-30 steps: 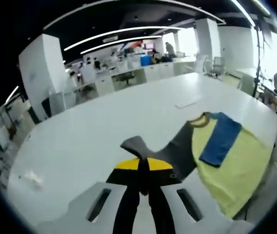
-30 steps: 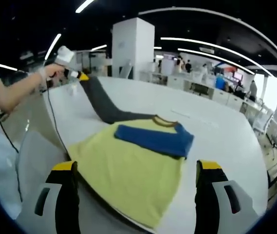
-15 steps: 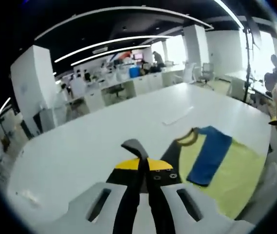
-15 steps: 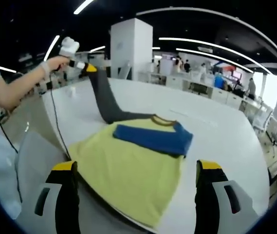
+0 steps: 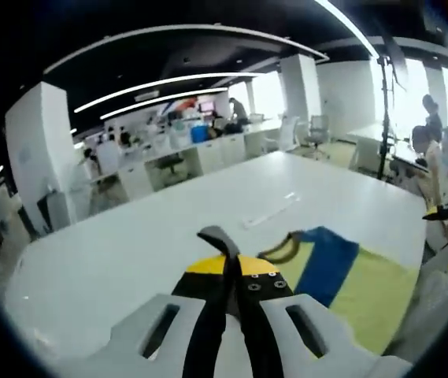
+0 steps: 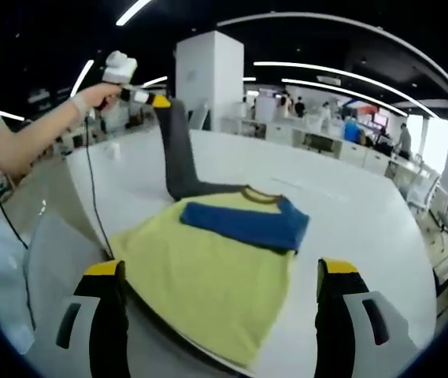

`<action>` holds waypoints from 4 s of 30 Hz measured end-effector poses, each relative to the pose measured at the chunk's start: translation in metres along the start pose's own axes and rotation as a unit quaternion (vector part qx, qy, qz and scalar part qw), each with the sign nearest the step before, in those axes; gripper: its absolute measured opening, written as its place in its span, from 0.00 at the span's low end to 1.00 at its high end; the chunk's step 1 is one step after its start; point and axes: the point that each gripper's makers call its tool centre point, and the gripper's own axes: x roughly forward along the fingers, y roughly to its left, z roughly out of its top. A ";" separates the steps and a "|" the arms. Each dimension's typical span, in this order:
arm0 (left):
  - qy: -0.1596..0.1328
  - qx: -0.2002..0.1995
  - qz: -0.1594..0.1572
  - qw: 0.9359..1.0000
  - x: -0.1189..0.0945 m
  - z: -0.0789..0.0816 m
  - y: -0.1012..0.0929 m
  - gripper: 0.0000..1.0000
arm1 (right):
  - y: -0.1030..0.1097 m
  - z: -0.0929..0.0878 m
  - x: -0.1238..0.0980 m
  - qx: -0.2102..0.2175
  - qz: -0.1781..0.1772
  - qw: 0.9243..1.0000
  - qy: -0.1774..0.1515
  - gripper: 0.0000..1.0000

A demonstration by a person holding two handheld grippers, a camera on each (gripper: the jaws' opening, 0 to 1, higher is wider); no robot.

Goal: Fold the garment on the visible template until the final outline fits inside the template.

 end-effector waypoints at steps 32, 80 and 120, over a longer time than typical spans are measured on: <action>-0.007 0.011 -0.044 0.999 0.043 0.022 -0.054 0.00 | -0.007 0.002 -0.005 -0.013 -0.005 1.000 -0.003 1.00; 0.038 0.025 -0.070 0.996 0.112 0.008 -0.123 0.00 | -0.041 -0.014 -0.014 0.010 0.018 1.000 -0.019 1.00; 0.071 0.027 -0.136 0.988 0.168 -0.012 -0.196 0.00 | -0.052 -0.036 -0.016 0.054 -0.006 0.999 -0.006 1.00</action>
